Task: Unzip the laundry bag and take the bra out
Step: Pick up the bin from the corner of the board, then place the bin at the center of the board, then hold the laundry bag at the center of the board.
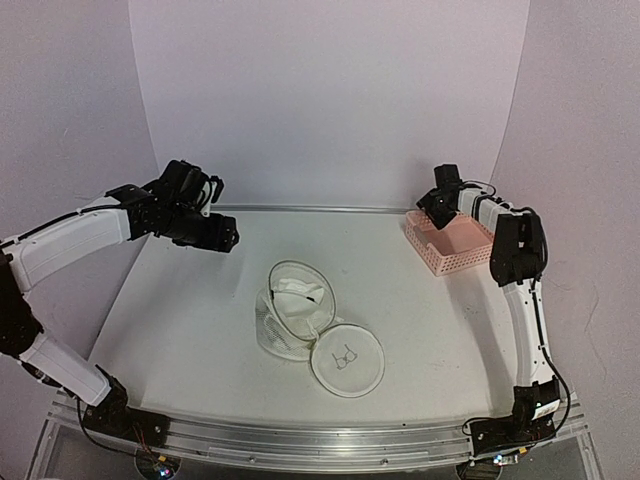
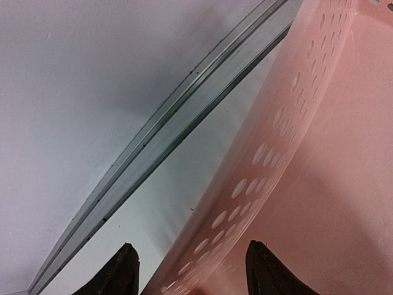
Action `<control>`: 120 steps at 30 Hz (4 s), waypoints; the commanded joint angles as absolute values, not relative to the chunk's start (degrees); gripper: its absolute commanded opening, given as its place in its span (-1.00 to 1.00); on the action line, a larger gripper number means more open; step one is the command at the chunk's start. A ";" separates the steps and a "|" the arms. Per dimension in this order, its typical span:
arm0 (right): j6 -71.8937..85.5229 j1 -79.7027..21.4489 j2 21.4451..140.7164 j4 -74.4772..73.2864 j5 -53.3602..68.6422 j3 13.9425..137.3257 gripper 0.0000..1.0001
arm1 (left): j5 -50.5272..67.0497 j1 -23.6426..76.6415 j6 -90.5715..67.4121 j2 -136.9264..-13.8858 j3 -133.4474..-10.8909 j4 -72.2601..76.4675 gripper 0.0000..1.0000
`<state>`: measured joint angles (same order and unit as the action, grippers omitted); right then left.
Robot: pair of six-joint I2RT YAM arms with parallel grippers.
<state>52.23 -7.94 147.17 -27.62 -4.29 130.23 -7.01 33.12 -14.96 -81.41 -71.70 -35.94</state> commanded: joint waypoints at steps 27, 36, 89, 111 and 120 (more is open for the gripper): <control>54.10 -8.97 129.06 -11.97 5.60 100.84 -1.00 | -6.14 32.22 -14.94 -79.40 -71.98 -34.04 0.67; 51.11 -11.02 120.63 -9.40 7.14 89.77 -1.00 | -6.41 32.20 -14.94 -79.28 -71.91 -34.02 0.67; 7.46 -38.73 104.42 -22.65 4.81 73.30 -0.75 | -3.18 32.24 -14.77 -78.09 -71.89 -33.88 0.67; 10.49 -39.00 91.38 -12.96 -2.86 68.47 0.39 | -1.77 32.26 -14.39 -77.61 -71.82 -33.57 0.68; 17.17 -39.02 85.19 -2.93 11.18 62.21 0.82 | -0.75 32.26 -14.84 -76.82 -71.57 -32.94 0.68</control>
<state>14.13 -38.81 88.40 -10.66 1.76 63.92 -1.93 32.51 -14.94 -79.77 -71.53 -35.90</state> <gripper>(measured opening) 0.891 0.839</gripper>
